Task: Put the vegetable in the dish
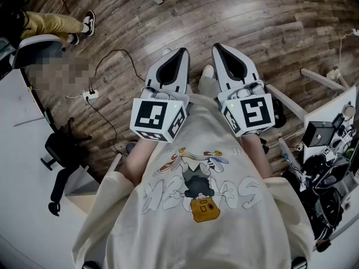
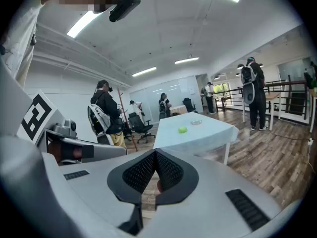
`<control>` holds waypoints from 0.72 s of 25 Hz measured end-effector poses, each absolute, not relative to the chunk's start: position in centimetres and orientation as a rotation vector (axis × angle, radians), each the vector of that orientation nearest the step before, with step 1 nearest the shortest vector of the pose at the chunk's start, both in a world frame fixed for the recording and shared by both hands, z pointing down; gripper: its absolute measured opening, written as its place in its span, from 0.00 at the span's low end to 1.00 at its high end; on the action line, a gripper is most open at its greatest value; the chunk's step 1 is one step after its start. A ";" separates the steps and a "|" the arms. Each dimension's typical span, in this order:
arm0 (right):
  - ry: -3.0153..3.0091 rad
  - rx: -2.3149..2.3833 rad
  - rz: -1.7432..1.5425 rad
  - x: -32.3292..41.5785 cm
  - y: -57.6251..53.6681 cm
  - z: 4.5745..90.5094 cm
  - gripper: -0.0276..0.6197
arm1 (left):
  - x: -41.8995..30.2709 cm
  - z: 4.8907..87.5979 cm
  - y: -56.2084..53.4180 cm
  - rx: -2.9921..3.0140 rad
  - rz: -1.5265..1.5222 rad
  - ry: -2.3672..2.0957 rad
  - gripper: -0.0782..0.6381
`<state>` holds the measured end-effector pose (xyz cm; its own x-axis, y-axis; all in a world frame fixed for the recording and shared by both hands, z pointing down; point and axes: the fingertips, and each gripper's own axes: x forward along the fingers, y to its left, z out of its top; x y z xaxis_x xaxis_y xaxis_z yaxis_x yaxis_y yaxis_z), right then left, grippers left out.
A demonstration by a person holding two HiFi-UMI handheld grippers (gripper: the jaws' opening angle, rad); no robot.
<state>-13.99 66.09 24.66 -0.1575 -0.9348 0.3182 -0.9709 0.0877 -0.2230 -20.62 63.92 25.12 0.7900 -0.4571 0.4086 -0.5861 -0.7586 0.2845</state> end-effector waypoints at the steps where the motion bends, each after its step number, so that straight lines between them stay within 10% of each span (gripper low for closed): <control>1: -2.234 1.984 0.583 -13.0 66.9 24.8 0.08 | -19.8 25.1 64.6 2.581 0.444 -0.782 0.10; 18: -2.269 1.969 0.652 -14.2 62.1 25.0 0.08 | -22.1 25.9 60.5 2.590 0.476 -0.821 0.10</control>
